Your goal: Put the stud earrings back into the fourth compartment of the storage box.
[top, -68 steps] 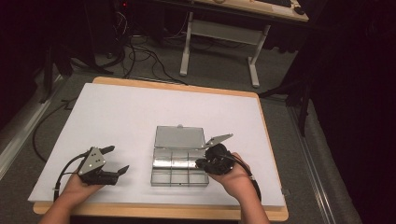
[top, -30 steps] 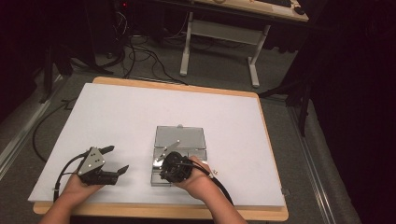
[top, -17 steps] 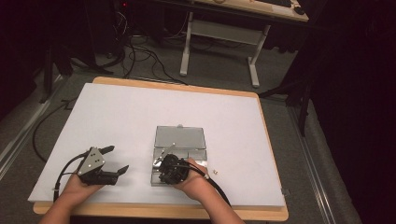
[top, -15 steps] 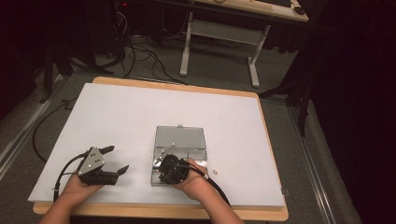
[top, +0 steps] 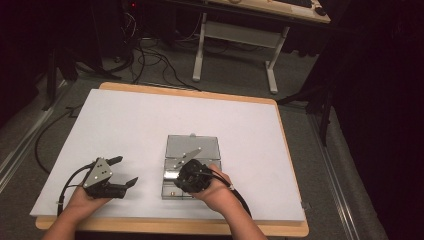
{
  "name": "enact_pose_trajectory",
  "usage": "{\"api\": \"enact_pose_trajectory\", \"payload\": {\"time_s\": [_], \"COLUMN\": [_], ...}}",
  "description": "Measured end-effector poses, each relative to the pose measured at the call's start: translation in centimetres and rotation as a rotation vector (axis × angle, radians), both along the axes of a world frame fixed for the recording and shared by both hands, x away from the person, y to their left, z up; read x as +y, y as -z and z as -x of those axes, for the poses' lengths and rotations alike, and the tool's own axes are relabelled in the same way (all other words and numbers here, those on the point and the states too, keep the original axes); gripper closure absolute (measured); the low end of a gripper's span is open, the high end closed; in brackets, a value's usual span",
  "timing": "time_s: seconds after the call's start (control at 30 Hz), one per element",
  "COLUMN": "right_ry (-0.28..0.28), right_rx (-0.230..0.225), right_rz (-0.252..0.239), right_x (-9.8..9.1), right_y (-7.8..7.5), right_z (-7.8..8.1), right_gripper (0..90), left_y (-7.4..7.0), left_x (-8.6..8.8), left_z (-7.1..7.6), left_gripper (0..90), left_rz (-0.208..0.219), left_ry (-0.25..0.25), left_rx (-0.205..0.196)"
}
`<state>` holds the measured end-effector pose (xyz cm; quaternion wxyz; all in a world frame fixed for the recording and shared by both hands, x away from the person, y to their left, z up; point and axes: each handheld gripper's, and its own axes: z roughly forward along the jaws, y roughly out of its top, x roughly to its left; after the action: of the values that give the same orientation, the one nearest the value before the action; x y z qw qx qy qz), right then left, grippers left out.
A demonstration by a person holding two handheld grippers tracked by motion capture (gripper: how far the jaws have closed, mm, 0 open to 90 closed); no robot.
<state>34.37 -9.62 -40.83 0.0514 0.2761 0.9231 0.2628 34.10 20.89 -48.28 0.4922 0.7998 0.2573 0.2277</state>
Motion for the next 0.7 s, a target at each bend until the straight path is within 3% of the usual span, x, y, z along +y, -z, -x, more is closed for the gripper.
{"api": "enact_pose_trajectory", "payload": {"time_s": [0.5,0.7], "right_ry": [0.178,0.246], "right_rx": [-0.038,-0.039], "right_rz": [-0.044,-0.038], "right_x": [-7.8,-10.5], "right_y": [-2.0,-2.1], "right_z": [-0.4,-0.6], "right_gripper": [79.1,78.3], "left_y": [0.0,0.0], "left_x": [0.0,0.0], "left_z": [0.0,0.0], "left_gripper": [12.6,12.6], "left_rz": [0.003,0.005], "left_ry": [-0.001,0.001], "left_rx": [-0.002,0.0]}}
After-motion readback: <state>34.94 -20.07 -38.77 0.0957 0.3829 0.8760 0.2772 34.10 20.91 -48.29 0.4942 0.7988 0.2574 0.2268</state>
